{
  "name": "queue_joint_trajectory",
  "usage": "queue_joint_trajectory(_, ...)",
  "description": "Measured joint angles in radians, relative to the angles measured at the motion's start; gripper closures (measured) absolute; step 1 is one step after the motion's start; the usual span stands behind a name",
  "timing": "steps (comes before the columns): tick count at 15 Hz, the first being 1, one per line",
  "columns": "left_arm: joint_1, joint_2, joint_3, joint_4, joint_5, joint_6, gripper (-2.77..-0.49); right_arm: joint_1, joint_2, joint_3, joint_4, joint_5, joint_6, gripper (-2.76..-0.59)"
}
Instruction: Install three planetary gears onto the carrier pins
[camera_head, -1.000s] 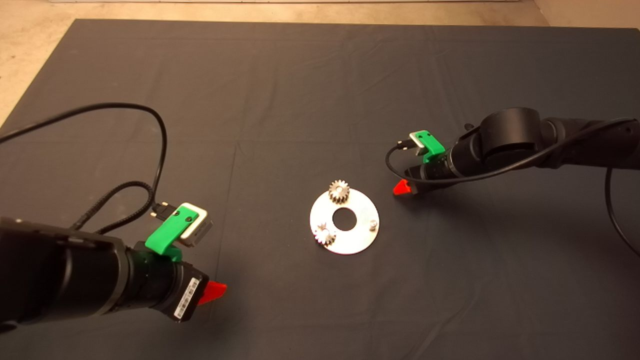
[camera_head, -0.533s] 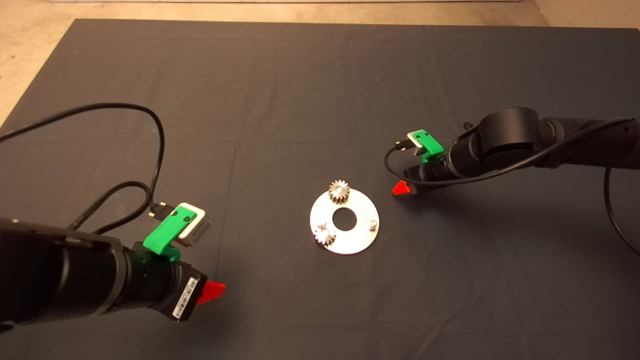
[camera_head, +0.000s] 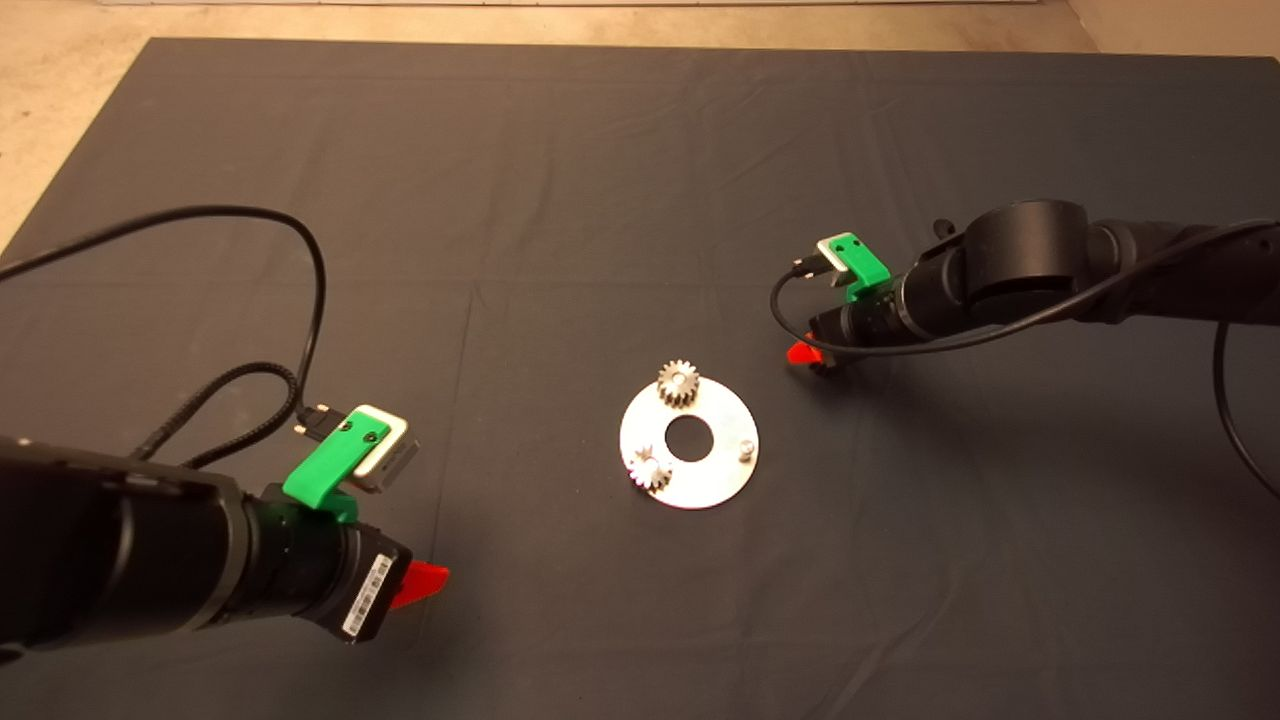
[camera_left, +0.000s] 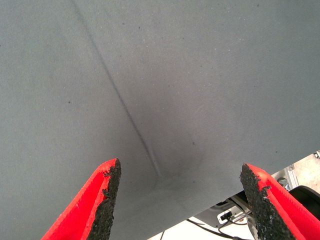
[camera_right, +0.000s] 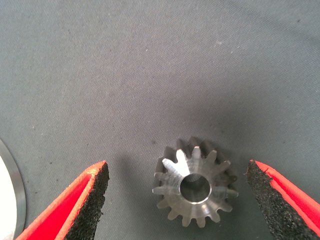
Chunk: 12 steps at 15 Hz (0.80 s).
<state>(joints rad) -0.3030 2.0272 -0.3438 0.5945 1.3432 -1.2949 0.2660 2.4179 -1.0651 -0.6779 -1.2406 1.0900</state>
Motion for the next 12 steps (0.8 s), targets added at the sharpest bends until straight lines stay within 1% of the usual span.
queue_joint_trajectory(2,0.0,0.0,0.0,0.0,-0.003,0.0,-1.64,0.0,0.0,0.0,-0.001,0.0,0.0,-2.0)
queue_joint_trajectory(4,0.0,-0.01,0.0,0.0,-0.021,0.0,-1.64,0.0,-0.001,0.0,-0.001,-0.001,0.0,-1.99)
queue_joint_trajectory(5,0.0,-0.018,0.0,0.0,-0.025,0.0,-1.64,0.0,-0.003,0.0,-0.002,-0.006,0.0,-1.95)
queue_joint_trajectory(6,0.0,-0.027,0.0,0.0,-0.034,0.0,-1.64,0.0,-0.003,0.0,-0.002,-0.008,0.0,-1.87)
queue_joint_trajectory(7,0.0,-0.036,0.0,0.0,-0.043,0.0,-1.64,0.0,-0.002,0.0,-0.002,-0.009,-0.001,-1.85)
queue_joint_trajectory(10,0.0,-0.053,0.0,0.0,-0.055,0.001,-1.64,0.0,-0.004,0.0,-0.002,-0.013,-0.001,-1.85)
queue_joint_trajectory(11,0.0,-0.053,0.0,0.0,-0.055,0.001,-1.64,0.0,-0.005,0.0,-0.002,-0.017,-0.001,-1.85)
queue_joint_trajectory(12,0.0,-0.052,0.0,0.0,-0.055,0.001,-1.64,0.0,-0.005,0.0,-0.002,-0.017,-0.001,-1.85)
